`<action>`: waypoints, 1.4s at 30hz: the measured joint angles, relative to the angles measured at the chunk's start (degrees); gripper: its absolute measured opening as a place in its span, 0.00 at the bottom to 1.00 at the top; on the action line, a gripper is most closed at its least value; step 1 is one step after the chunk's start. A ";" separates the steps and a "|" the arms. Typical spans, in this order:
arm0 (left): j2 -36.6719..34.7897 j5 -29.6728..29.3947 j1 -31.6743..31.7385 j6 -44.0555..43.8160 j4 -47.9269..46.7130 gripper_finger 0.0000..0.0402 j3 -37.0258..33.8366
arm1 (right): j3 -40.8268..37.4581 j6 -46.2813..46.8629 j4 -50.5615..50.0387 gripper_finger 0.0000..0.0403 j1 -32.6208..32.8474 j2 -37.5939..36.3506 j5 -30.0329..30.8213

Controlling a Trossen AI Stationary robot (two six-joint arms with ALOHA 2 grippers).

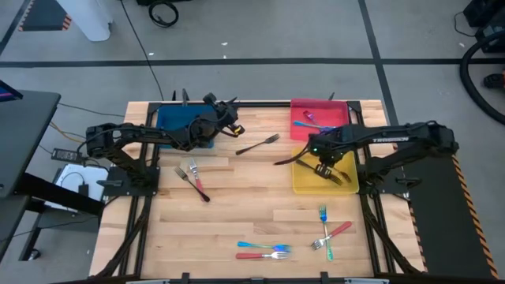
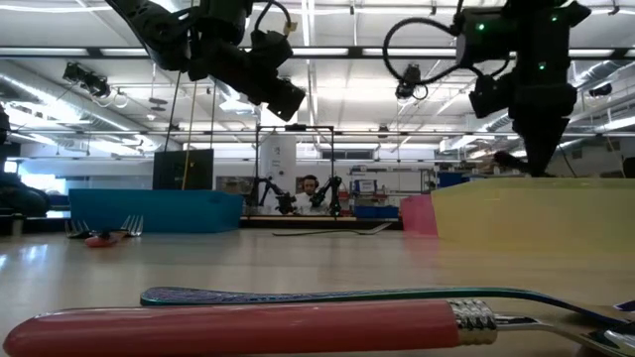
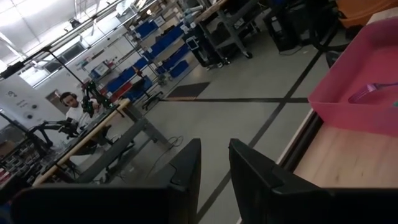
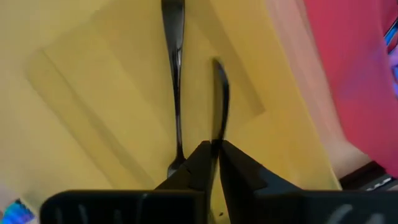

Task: Sort silverware by color (type)
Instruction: Put the black fork into the yellow bin, then put the red fork into the blue bin

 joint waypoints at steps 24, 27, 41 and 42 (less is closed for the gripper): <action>0.00 0.07 -13.25 -0.05 -2.88 0.22 -0.02 | 0.00 14.42 0.81 0.21 7.35 1.49 -4.64; 0.00 0.04 -15.95 -0.37 -2.88 0.22 -0.02 | 0.00 14.41 3.43 0.21 8.42 0.09 -3.56; -0.01 15.45 -25.86 -18.02 -10.06 0.22 -0.02 | 0.00 11.92 28.46 0.20 12.62 -2.20 -0.99; 0.00 16.31 -26.21 -19.67 -11.18 0.22 -0.04 | 0.00 11.91 29.91 0.20 12.62 -2.18 -0.61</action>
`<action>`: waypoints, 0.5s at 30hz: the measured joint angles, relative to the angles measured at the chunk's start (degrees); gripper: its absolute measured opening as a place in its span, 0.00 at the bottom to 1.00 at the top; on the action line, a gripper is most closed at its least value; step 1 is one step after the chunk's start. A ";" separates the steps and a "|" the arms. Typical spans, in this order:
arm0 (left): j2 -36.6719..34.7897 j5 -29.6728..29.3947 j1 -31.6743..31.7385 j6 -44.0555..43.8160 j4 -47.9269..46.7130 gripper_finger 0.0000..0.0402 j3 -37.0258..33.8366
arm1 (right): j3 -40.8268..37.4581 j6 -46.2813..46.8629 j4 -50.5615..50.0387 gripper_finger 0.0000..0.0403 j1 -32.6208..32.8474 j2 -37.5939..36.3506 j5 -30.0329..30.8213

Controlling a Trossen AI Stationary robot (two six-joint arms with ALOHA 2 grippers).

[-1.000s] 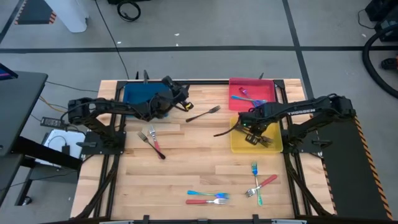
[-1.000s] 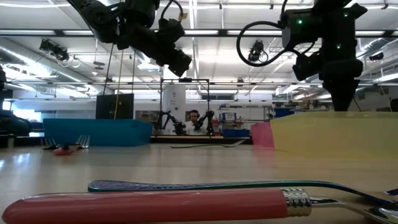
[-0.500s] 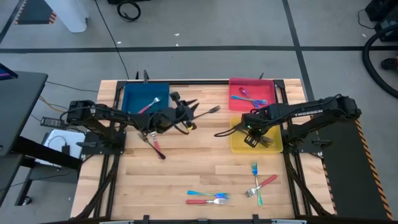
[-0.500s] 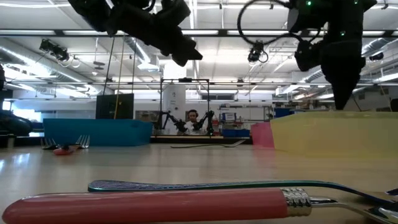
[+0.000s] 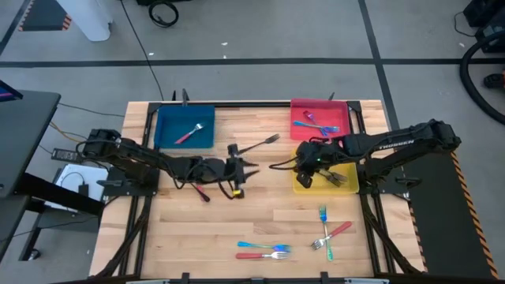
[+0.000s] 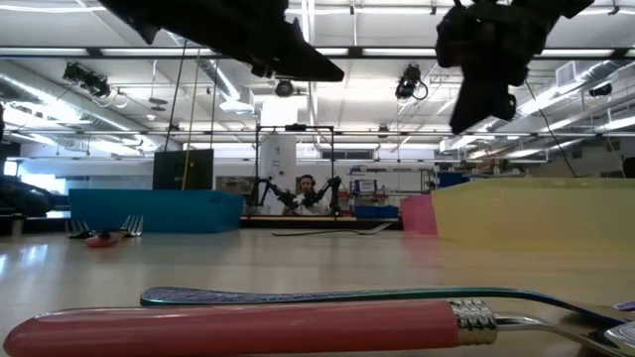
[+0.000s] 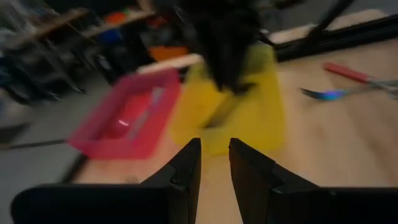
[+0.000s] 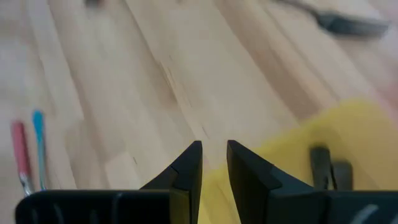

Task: Sort silverware by color (type)
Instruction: Put the red fork into the blue bin

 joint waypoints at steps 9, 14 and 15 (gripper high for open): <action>1.28 10.62 -3.53 -13.62 -2.05 0.22 0.02 | 0.00 0.16 9.62 0.20 1.59 0.00 5.32; 3.50 10.85 -6.41 -15.50 -0.21 0.22 0.02 | 0.00 0.97 11.60 0.20 4.44 0.02 7.15; 4.08 10.81 -6.96 -15.82 0.64 0.22 0.02 | 0.00 1.22 11.89 0.20 5.01 0.02 7.15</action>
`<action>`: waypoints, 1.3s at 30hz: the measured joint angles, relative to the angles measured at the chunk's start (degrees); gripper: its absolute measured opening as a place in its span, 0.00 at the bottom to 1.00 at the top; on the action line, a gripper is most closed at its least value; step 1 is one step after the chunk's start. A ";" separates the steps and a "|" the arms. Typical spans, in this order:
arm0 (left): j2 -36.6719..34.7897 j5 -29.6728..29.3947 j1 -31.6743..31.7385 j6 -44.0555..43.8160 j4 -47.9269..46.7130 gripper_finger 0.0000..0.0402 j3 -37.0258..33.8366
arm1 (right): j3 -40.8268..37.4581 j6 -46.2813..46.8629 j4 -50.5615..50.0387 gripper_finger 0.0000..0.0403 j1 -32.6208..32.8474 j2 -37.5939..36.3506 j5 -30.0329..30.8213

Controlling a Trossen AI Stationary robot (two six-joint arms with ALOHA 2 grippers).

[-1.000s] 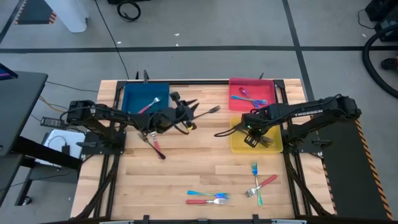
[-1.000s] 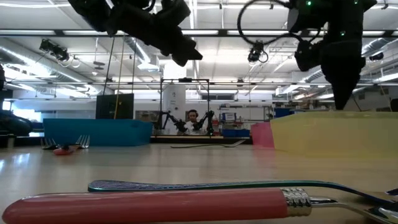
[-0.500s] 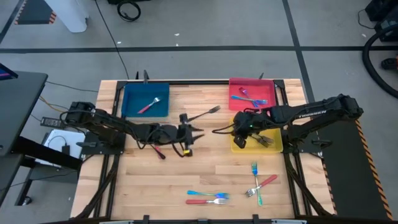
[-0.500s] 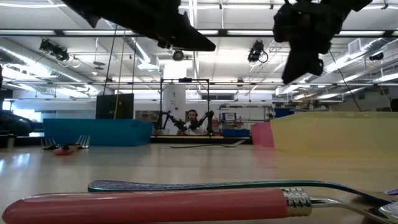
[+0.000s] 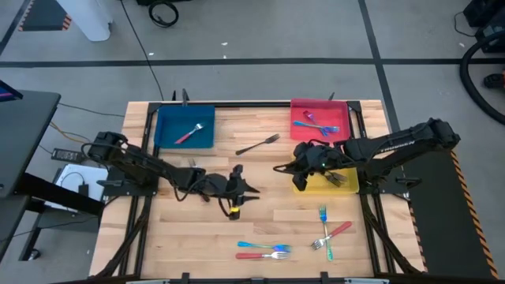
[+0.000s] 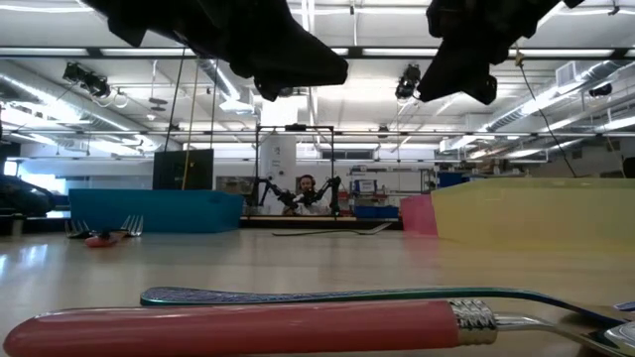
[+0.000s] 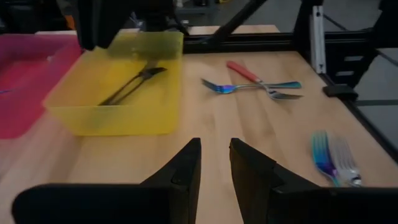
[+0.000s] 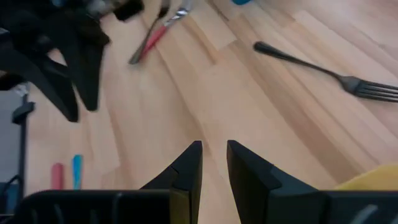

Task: Sort silverware by color (type)
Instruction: Put the red fork into the blue bin

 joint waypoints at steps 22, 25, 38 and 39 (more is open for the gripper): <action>11.94 -0.06 -11.67 -11.64 -11.60 0.23 12.00 | 0.00 5.94 3.61 0.20 3.70 0.00 4.22; 11.94 -0.04 -14.47 -13.04 -11.81 0.23 12.00 | 0.00 7.67 3.79 0.20 4.66 0.08 5.51; 18.16 -2.51 -20.19 -17.22 -7.97 0.23 12.00 | 0.02 13.10 8.86 0.20 8.05 2.48 10.18; 18.96 -1.88 -20.19 -17.31 -6.29 0.23 12.03 | 0.02 13.08 10.02 0.20 8.39 2.99 10.56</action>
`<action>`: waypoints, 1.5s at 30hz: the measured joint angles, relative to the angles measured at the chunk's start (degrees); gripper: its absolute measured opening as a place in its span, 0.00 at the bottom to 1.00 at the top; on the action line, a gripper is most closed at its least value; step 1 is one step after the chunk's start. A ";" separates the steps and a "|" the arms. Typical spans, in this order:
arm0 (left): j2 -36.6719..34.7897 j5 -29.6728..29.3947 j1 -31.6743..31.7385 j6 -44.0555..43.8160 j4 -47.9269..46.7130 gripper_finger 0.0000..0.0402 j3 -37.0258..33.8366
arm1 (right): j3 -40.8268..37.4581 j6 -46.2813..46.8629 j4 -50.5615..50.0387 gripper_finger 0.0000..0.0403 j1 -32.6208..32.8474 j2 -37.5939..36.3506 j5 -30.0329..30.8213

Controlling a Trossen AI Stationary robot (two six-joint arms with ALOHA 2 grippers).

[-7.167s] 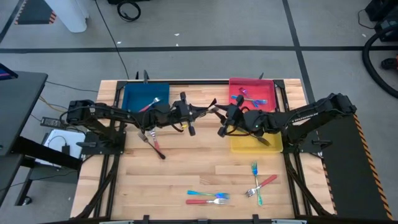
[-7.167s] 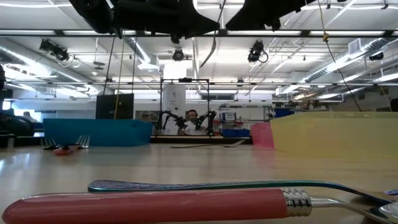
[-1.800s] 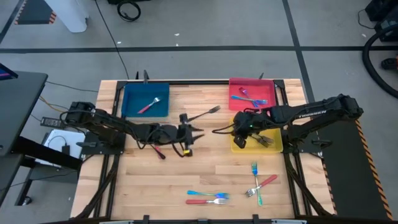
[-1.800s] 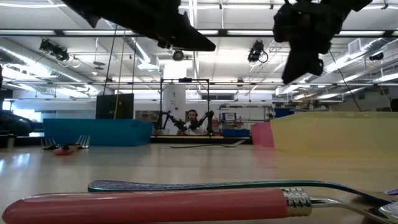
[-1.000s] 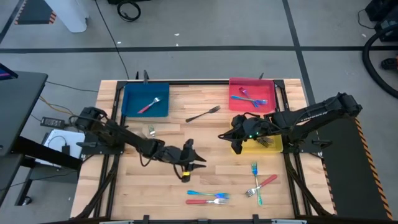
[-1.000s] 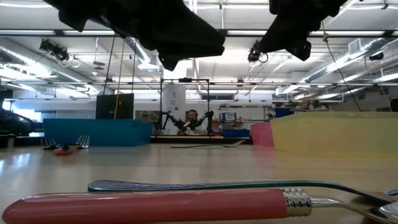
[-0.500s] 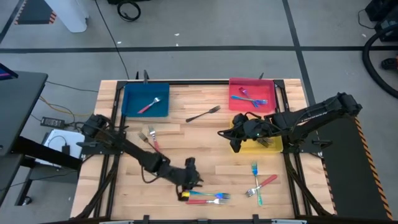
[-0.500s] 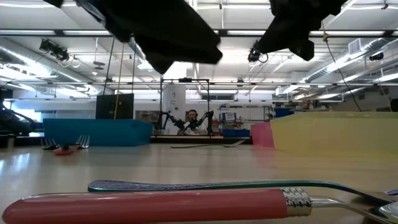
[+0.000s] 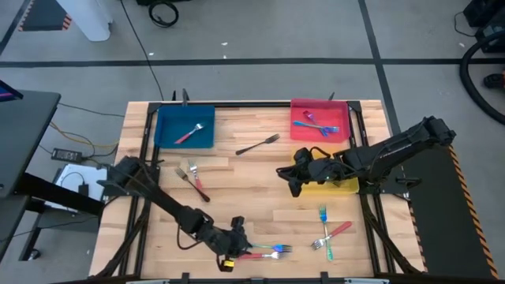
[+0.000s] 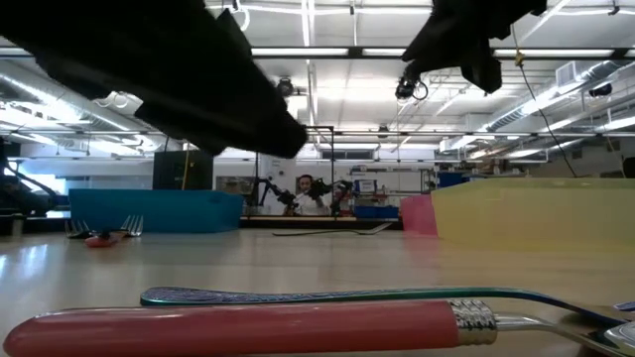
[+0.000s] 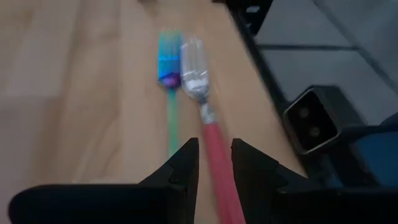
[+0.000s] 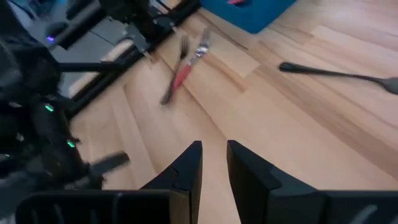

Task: Sort silverware by color (type)
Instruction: Put the red fork into the blue bin

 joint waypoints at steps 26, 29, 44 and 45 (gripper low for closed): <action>12.88 3.34 1.98 4.67 -5.48 0.23 14.24 | -0.02 0.90 7.53 0.20 3.06 7.92 1.31; 12.98 3.64 2.18 4.67 -5.59 0.23 14.22 | -0.02 0.65 7.55 0.20 3.63 7.92 1.35; 16.74 2.05 2.73 3.71 -5.11 0.22 14.50 | -0.02 -0.26 8.17 0.20 4.03 7.94 1.42; 16.74 2.07 2.77 3.82 -5.24 0.21 14.50 | -0.02 -0.26 8.17 0.20 4.07 7.94 1.43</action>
